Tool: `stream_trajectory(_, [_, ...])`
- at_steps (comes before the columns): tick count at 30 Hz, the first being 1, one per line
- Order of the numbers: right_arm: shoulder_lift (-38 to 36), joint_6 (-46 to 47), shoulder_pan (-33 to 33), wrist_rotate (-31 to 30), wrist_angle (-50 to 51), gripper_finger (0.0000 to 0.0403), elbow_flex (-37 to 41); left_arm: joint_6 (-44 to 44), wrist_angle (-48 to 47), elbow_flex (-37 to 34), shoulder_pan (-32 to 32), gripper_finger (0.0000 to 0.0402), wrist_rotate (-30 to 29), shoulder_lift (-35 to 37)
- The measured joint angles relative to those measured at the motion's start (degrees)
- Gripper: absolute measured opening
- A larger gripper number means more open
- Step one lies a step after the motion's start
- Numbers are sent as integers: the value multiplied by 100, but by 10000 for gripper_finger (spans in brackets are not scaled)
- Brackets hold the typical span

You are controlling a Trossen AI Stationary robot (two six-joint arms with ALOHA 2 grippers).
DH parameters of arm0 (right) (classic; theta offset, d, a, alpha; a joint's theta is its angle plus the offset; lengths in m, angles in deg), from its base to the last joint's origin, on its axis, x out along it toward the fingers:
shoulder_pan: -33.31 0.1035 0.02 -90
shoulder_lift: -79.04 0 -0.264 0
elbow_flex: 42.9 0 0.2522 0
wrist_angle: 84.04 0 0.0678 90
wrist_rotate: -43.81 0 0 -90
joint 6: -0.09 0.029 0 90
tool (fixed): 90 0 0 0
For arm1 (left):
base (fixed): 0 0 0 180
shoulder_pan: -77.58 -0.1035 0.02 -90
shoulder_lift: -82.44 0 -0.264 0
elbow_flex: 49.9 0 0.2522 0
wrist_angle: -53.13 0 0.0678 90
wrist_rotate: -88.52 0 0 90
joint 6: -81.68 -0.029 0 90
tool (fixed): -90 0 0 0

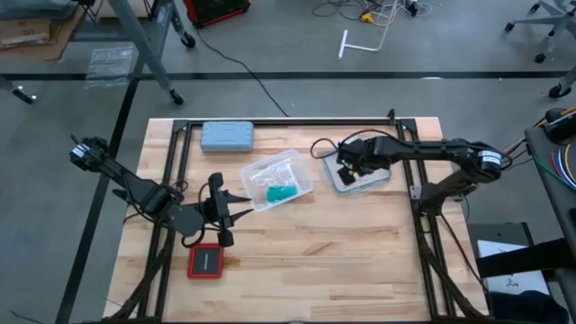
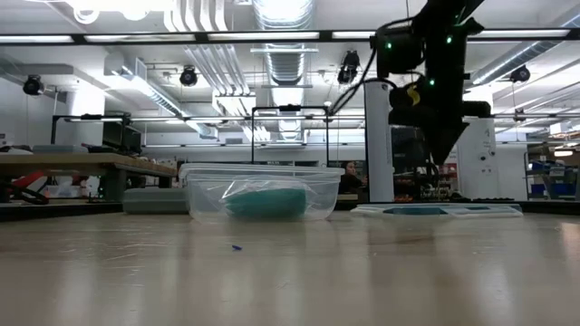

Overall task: Roll bandage
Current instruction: Close the transparent food container

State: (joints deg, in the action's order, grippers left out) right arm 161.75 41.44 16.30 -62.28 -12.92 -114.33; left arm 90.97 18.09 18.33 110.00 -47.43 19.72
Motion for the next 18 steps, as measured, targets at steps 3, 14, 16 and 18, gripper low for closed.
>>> stream_trajectory(3, [122, 523, -259, -459, 148, 1, -2, 0, 20, 0, -1, 112, 0, 0])
stream_trajectory(14, [1185, 1465, -1071, -761, 695, 0, 11, -1, 95, 0, -1, 94, 2, 0])
stream_trajectory(16, [1424, 1507, -1162, -748, 933, 0, 13, -2, 94, 0, 0, 90, 4, 0])
stream_trajectory(18, [1651, 1458, -1198, -556, 997, 0, 19, -1, 95, 0, 0, 86, 4, 0])
